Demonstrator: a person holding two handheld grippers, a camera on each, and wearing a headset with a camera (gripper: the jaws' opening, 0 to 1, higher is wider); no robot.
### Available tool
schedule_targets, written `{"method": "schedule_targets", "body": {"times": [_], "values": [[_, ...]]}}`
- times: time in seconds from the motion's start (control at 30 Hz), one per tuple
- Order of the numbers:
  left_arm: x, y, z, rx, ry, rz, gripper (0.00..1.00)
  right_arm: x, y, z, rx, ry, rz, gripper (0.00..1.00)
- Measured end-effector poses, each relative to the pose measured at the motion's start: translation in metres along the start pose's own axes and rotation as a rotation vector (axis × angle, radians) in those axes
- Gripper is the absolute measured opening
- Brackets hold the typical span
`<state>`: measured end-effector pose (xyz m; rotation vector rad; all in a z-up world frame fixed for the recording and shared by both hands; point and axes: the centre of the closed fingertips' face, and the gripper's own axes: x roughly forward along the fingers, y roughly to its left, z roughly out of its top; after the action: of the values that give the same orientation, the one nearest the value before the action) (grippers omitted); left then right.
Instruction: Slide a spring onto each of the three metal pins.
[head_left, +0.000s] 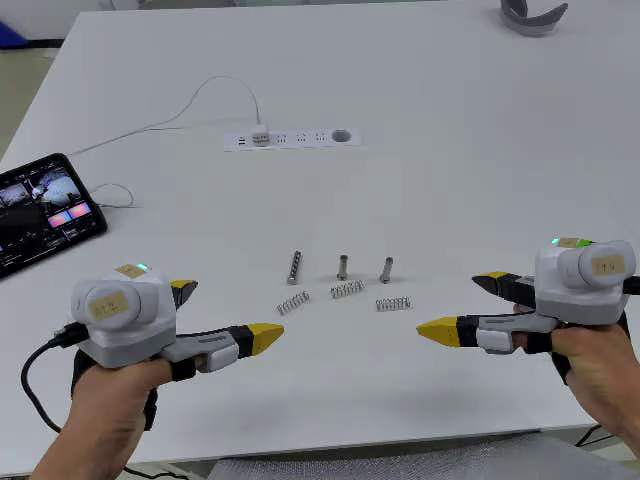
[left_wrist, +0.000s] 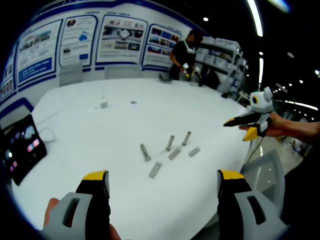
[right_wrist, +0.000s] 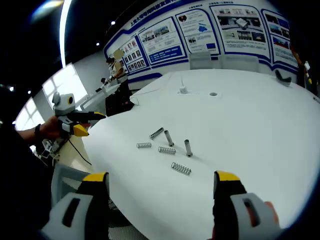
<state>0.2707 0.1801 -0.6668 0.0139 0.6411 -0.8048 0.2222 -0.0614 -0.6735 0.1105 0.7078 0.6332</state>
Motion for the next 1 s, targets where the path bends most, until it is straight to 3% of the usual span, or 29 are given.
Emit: {"method": "schedule_targets", "body": {"times": [1.0], "values": [[-0.0006,0.0075,-0.0034,-0.031,0.002,0.016,0.91,0.0056,0.0061,-0.0055,-0.008,0.006,0.024,0.93]]}}
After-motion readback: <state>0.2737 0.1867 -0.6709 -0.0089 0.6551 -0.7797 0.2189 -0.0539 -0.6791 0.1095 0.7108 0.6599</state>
